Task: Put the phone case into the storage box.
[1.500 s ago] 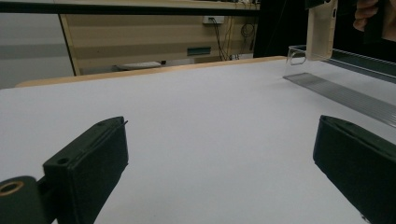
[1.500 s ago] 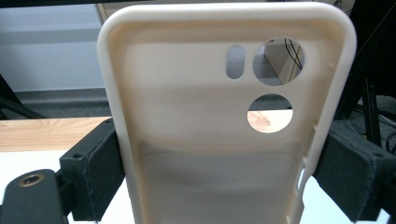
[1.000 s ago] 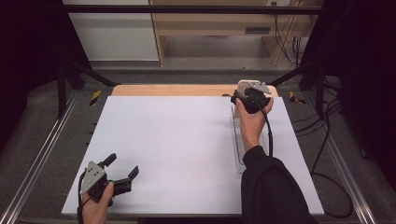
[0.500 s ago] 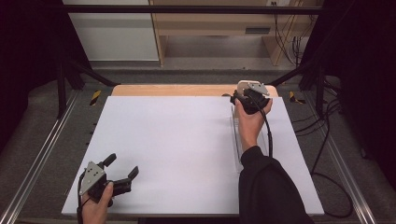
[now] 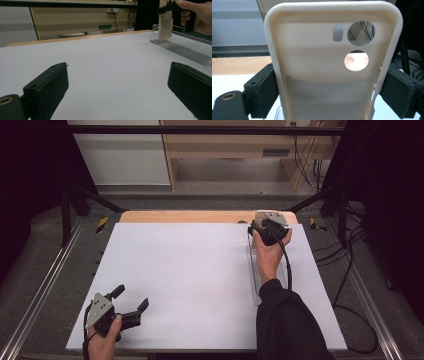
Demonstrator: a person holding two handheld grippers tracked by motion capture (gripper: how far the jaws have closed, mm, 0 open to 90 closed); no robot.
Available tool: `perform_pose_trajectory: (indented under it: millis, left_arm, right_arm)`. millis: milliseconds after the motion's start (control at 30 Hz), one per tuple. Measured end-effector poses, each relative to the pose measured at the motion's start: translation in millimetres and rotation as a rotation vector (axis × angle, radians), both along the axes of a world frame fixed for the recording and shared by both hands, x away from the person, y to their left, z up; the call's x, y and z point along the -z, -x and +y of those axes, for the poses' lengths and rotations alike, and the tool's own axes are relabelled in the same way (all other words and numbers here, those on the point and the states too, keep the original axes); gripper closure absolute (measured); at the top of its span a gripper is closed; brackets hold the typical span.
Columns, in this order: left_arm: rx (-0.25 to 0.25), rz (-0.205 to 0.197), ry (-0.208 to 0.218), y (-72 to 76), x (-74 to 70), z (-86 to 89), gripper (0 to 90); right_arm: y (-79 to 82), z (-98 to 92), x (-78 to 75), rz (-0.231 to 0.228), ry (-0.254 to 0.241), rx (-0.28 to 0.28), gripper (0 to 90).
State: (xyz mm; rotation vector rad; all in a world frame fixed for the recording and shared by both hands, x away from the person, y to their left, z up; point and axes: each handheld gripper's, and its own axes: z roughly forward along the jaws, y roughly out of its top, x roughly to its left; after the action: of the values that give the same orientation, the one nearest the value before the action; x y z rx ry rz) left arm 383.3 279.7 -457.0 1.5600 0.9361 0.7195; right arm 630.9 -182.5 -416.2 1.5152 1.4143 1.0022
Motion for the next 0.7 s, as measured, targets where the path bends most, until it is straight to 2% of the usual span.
perform_pose_trajectory:
  millis: [167, 400, 700]
  left_arm:
    - [0.0, -0.001, 0.0, 0.2, -0.1, 0.0, 2.9]
    - [0.0, 0.0, 0.0, 0.2, 0.0, -0.1, 2.9]
    - [0.001, 0.0, 0.0, 0.2, 0.0, -0.2, 2.9]
  right_arm:
    - [0.0, 0.9, 1.5, -0.008, -0.003, -0.012, 11.6]
    - [-0.7, 3.7, 2.6, -0.024, 0.019, -0.02, 11.6]
    - [-2.0, 4.7, 6.6, -0.02, 0.026, -0.028, 11.5]
